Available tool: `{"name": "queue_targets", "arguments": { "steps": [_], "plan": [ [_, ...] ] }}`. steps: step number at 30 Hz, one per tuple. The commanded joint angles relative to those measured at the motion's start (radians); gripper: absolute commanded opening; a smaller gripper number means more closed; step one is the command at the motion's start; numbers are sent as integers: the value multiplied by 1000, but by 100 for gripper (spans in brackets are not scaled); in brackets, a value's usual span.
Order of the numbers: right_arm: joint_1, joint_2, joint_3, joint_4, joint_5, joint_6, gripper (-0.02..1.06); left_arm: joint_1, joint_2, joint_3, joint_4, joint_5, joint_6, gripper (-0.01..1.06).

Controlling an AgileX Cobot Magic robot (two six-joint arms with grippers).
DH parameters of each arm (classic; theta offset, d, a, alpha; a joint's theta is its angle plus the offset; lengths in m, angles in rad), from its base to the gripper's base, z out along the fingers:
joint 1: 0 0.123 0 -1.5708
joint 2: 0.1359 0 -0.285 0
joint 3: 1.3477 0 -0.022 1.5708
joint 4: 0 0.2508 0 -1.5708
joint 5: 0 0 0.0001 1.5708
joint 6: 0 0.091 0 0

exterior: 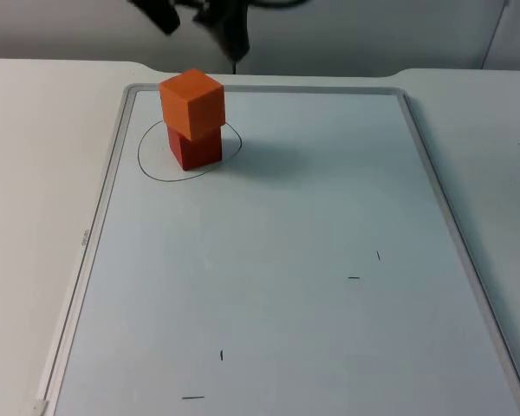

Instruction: Pick up one cube with the left hand and another cube with the right hand. First place the cube in the right hand at the target position, then stack the cube in the left hand on top.

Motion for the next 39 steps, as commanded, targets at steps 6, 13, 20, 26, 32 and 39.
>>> {"name": "queue_targets", "arguments": {
  "steps": [6,13,20,26,32,39],
  "plan": [
    [2,-24,-7,5,-29,-33,68,-9,-169,-57,-134,23,-45,105],
    [2,-31,-7,8,-55,-48,68,-39,-351,-57,-191,23,-26,105],
    [2,-45,-7,8,-49,-94,68,-39,-565,-44,-59,23,-42,105],
    [2,-86,48,6,8,-105,68,-39,-808,172,-45,23,11,105],
    [2,-181,304,4,-117,-119,68,-39,-1083,595,-30,16,34,105],
    [2,-272,518,40,-209,-107,68,-39,-1333,1019,-7,-220,34,105]
  ]
}}
